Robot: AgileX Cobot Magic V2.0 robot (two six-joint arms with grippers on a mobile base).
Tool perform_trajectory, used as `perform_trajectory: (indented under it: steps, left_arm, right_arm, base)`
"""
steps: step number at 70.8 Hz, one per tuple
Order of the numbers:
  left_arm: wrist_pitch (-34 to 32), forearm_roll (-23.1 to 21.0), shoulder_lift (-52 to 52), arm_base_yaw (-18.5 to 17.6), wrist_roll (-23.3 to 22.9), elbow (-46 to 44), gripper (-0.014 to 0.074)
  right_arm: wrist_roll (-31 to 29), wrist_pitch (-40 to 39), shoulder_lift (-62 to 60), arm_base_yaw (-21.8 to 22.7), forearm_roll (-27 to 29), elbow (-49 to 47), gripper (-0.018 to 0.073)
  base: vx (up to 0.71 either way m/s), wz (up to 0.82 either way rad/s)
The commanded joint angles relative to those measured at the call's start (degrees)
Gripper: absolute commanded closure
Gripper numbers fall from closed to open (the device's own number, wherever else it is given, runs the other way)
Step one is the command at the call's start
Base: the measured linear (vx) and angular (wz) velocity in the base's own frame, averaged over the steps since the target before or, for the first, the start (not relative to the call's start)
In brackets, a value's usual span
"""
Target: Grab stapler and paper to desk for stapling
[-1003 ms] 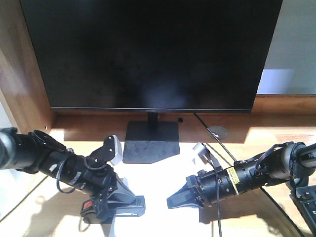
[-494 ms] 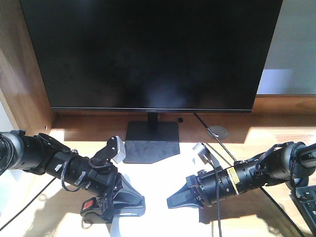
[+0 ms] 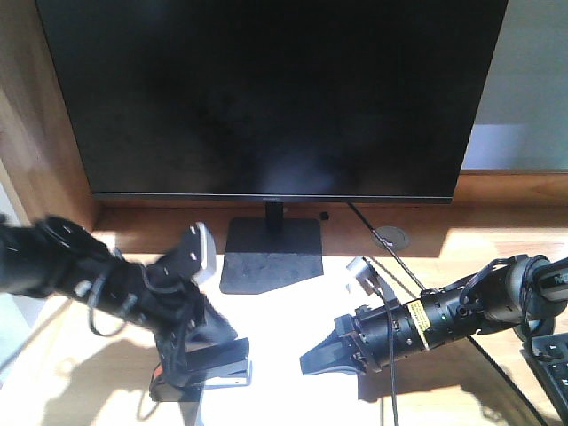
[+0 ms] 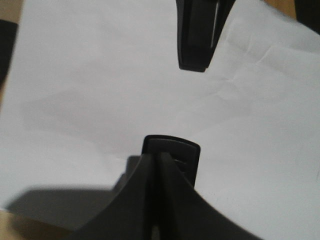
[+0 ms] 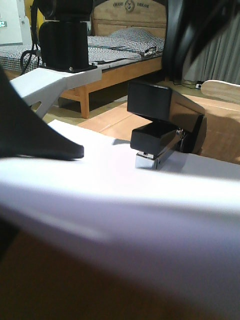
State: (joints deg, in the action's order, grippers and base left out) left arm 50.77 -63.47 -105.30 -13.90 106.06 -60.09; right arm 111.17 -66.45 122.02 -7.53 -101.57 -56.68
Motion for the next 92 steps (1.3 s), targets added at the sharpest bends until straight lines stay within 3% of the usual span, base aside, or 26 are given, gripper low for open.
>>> perform_trajectory:
  steps: [1,9,18,34,41,49,58,63,73,92]
  left_arm:
    - [1.2,-2.1,6.59,0.08,-0.41,-0.69,0.0603]
    - [0.94,-2.1,9.38,0.08,-0.41,-0.69,0.0603]
    - [0.93,-2.04,11.11,0.08,-0.45,-0.69,0.0603]
    - [1.17,-1.99,13.19,0.08,-3.6,-0.69,0.0603]
    - [1.19,-1.99,14.56,0.08,-3.84,-0.69,0.0603]
    - [1.19,-1.89,16.07,0.08,-4.25,-0.69,0.0603]
    - [-0.07,-0.38,17.38,0.08,-8.1,-0.69,0.0603]
    - [-1.84,2.42,17.94,0.08,-11.63,-0.69,0.0603]
    - [-5.93,12.65,18.23,0.08,-23.07,-0.69,0.0603]
    - [-11.47,39.4,18.23,0.08,-51.47,-0.69,0.0603]
  right_arm:
    - [-0.29,-5.65,-2.55,0.09,1.61,-1.0,0.0554]
    - [-0.29,-5.49,-2.55,0.09,1.61,-1.0,0.0524]
    - [-0.29,-4.65,-2.55,0.09,1.61,-1.0,0.0417]
    - [0.16,-4.07,-3.12,0.09,4.42,-1.0,0.0071]
    - [0.11,-1.88,-4.29,0.09,4.17,-1.0,-0.0041]
    - [0.17,2.54,-6.57,0.09,2.61,-1.0,-0.0071]
    - [1.75,8.37,-9.78,0.09,-0.7,-1.0,-0.0055]
    - [2.25,11.12,-11.53,0.21,-0.7,-1.0,-0.0041]
    - [2.65,18.59,-15.43,0.21,-0.7,-1.0,-0.0017]
    - [0.2,34.89,-21.82,0.21,-0.7,-1.0,-0.0007]
  base:
    - [0.0,0.0]
    - [0.0,0.0]
    - [0.0,0.0]
    - [0.0,0.0]
    - [0.0,0.0]
    - [0.0,0.0]
    - [0.0,0.0]
    - [0.0,0.0]
    - [0.0,0.0]
    - [0.0,0.0]
